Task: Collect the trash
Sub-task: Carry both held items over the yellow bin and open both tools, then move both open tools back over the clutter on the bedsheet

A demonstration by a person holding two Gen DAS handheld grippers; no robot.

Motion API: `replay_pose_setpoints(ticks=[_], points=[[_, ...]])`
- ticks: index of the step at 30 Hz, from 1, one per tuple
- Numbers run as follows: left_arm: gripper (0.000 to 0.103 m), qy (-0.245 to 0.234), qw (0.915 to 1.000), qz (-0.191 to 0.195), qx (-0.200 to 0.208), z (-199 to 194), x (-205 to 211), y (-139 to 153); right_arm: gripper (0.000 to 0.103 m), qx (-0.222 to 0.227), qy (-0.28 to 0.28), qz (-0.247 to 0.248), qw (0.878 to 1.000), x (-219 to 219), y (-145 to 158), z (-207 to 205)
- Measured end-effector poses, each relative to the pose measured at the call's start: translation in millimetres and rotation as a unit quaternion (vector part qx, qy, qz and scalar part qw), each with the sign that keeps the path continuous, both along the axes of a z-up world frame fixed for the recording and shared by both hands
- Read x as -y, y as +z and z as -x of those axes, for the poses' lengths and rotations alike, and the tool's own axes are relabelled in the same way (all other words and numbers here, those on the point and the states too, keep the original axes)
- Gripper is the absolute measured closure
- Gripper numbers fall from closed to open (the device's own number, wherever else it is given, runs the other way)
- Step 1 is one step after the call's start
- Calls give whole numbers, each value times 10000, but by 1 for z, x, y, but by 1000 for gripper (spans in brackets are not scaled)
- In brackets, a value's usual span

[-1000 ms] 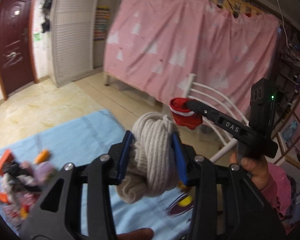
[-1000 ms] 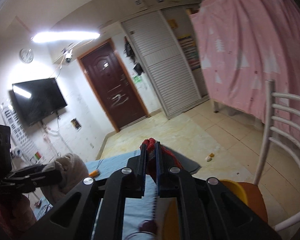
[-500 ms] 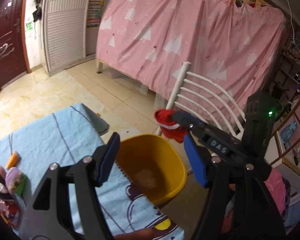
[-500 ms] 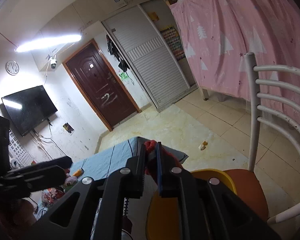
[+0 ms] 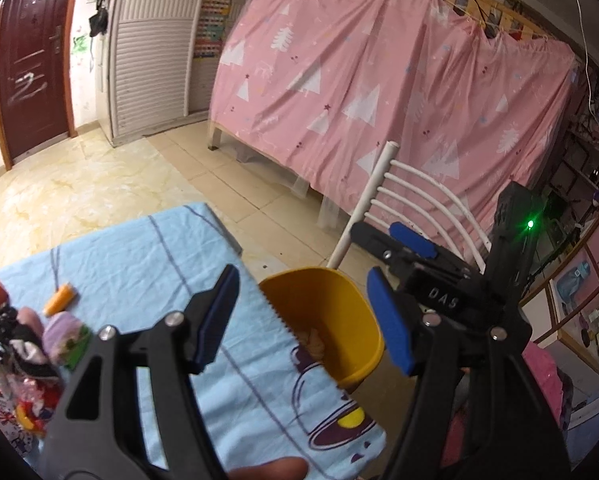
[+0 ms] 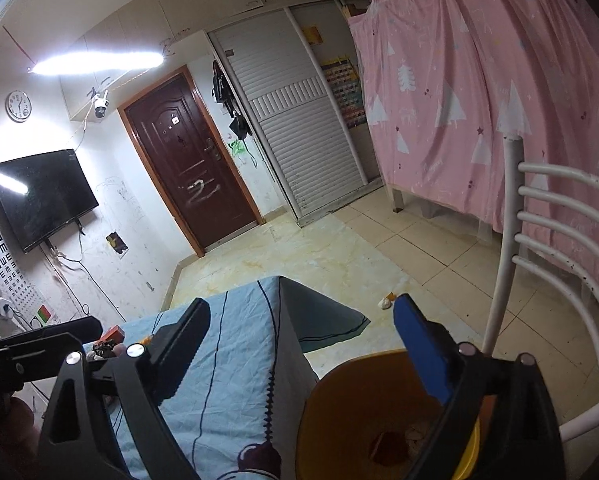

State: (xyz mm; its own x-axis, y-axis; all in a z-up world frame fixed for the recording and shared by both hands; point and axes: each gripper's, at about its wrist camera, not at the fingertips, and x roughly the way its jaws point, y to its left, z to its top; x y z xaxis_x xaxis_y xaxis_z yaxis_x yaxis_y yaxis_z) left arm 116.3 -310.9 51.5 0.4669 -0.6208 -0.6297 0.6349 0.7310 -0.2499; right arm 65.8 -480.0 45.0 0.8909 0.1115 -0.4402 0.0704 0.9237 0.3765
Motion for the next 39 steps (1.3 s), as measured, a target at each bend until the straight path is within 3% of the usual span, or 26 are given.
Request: replay_pose_setpoints(ticks=[10, 21, 28, 39], points=[[36, 539, 9984, 124, 151, -3, -72, 19, 16, 33, 634, 378, 9973, -74, 27, -25], [36, 1280, 9913, 199, 247, -6, -160, 21, 16, -170, 1409, 529, 9885, -166, 28, -63], [36, 1956, 9800, -34, 359, -3, -221, 14, 15, -439, 1828, 627, 9802, -208, 14, -83], [30, 2723, 9615, -382, 21, 5, -295, -26, 15, -922, 2341, 699, 9653, -256, -14, -107]])
